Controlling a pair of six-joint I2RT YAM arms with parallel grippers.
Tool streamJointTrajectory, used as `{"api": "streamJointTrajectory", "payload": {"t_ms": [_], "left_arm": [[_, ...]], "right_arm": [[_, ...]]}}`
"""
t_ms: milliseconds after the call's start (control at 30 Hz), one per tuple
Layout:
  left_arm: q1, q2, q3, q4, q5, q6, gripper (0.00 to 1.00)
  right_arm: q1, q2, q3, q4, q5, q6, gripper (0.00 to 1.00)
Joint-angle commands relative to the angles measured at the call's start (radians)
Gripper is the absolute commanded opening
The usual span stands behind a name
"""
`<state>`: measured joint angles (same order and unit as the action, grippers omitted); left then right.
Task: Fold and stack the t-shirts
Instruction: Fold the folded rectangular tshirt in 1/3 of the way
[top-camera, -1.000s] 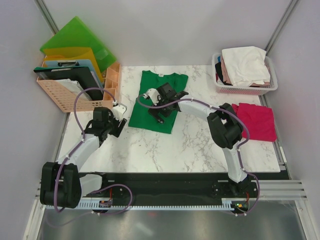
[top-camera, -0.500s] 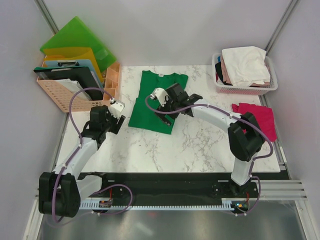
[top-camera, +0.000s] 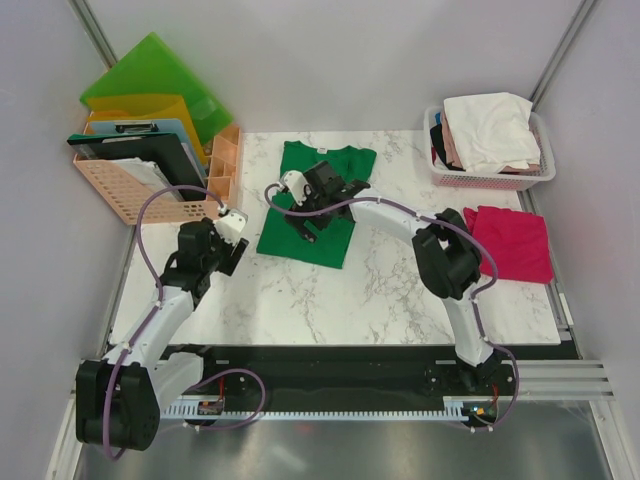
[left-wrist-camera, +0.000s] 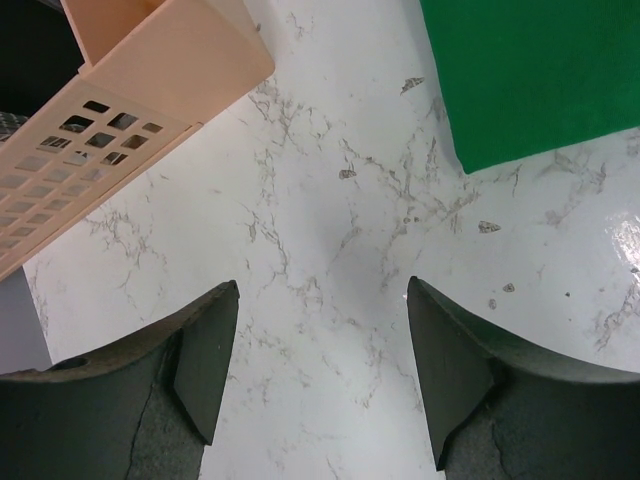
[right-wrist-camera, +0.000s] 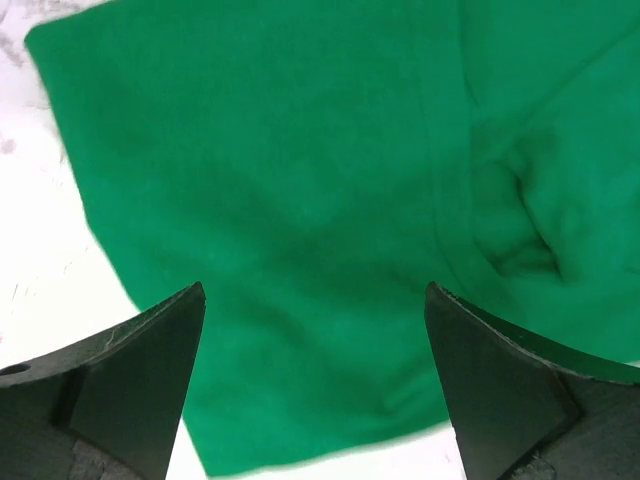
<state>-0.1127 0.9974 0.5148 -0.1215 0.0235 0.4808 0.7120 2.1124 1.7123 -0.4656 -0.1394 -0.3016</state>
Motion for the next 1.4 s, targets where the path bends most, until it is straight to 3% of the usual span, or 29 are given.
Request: {"api": "streamJointTrajectory", "payload": {"t_ms": [0, 133, 367, 433, 700, 1167, 1367], "left_arm": [[0.004, -0.011, 0.001, 0.020, -0.019, 0.030, 0.75], [0.004, -0.020, -0.013, 0.023, -0.045, 0.024, 0.76], [0.004, -0.016, -0.022, 0.049, -0.040, 0.012, 0.76], [0.004, -0.020, -0.022, 0.052, -0.034, 0.012, 1.00], [0.004, -0.029, -0.025, 0.040, -0.027, 0.013, 1.00], [0.004, -0.020, -0.024, 0.037, 0.015, -0.001, 1.00], [0.004, -0.016, -0.030, 0.037, 0.015, -0.002, 1.00]], "right_arm": [[0.007, 0.063, 0.101, -0.005, -0.012, 0.048, 0.98], [0.009, 0.109, 0.092, -0.019, -0.049, 0.070, 0.98], [0.010, 0.103, -0.123, -0.002, -0.107, 0.084, 0.98], [0.010, 0.086, -0.166, 0.005, -0.129, 0.094, 0.98], [0.010, -0.025, -0.384, 0.039, -0.137, 0.073, 0.98], [0.049, -0.359, -0.713, -0.015, -0.124, 0.012, 0.98], [0.061, -0.384, -0.705, 0.001, -0.065, 0.007, 0.98]]}}
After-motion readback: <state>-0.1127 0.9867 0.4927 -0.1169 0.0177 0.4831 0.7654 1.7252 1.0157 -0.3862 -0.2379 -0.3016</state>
